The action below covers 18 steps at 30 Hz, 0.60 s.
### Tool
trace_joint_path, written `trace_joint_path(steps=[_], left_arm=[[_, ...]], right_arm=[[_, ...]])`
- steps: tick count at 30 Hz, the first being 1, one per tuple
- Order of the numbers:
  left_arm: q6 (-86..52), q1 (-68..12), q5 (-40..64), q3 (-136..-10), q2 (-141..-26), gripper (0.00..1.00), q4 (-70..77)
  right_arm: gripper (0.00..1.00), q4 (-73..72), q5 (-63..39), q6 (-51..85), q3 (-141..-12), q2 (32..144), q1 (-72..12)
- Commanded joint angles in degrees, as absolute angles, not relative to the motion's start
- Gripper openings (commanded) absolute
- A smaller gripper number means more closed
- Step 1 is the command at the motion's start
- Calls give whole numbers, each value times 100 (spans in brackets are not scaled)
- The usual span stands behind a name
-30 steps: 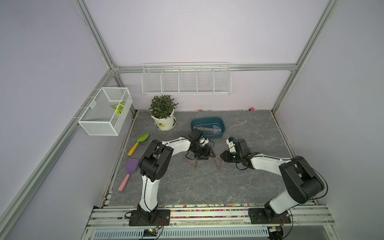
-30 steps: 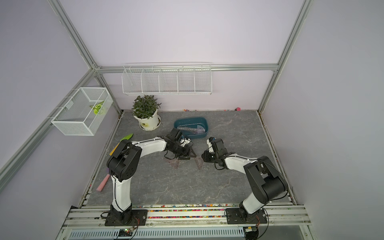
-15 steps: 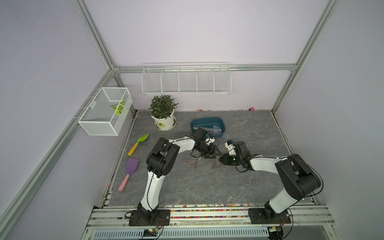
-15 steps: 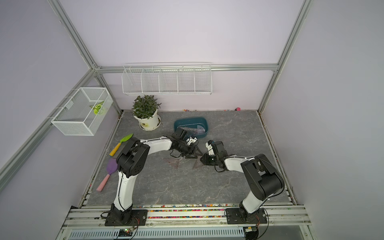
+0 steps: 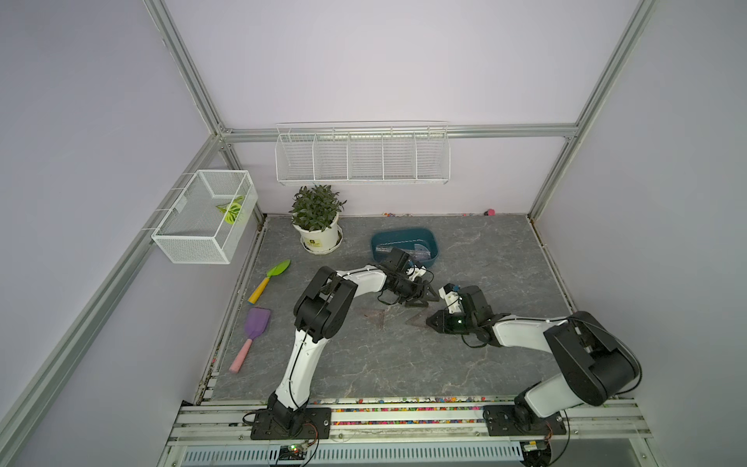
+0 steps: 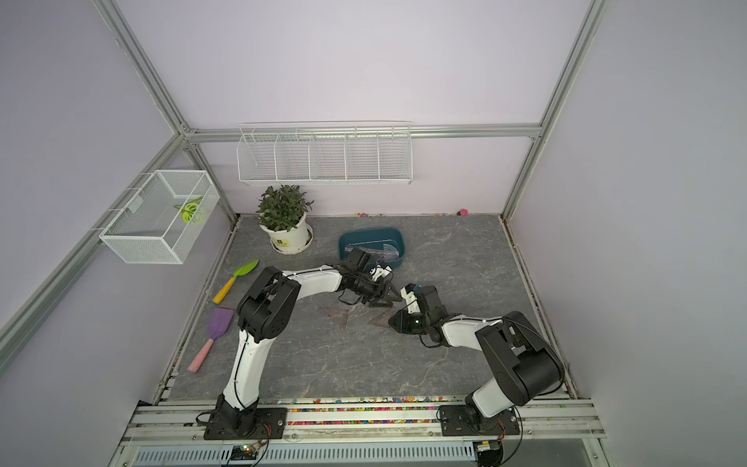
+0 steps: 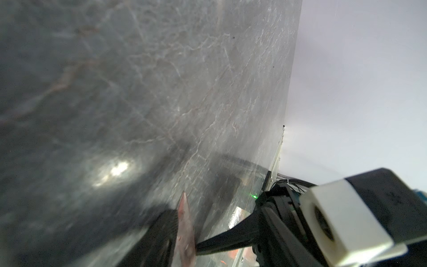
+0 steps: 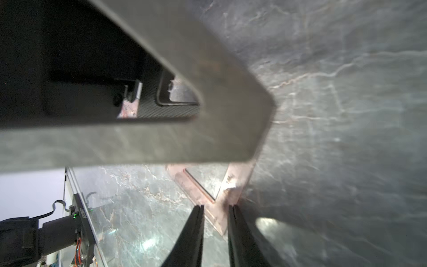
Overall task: Put the scattered rulers into the storage box
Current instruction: Pick up the ruler from the center of the board.
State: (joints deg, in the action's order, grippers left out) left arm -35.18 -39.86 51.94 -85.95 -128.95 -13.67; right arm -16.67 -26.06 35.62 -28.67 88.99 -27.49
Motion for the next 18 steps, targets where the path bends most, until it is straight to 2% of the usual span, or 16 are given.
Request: trace_joint_path(steps=[1,8,14,18], left_arm=[[-3524,-4085,4876,-8600,-13302,62,-1628],[-3459,-3854,4480,-8424,-12624,62,-1588],[-3402,-3676,3937,-7639,-11634,63,-1804],[-3425,-3665,3758,-7042,-11269,63,-1801]], right_arm=[[24,-1770,-2676,3773,-2675,9088,-2861],[24,-1582,-2591,3729,-2664,8503,-2672],[9,-1838,-2588,3809,-2799,8463,-2542],[4,-2374,-2745,3967,-2858,8947,-2543]])
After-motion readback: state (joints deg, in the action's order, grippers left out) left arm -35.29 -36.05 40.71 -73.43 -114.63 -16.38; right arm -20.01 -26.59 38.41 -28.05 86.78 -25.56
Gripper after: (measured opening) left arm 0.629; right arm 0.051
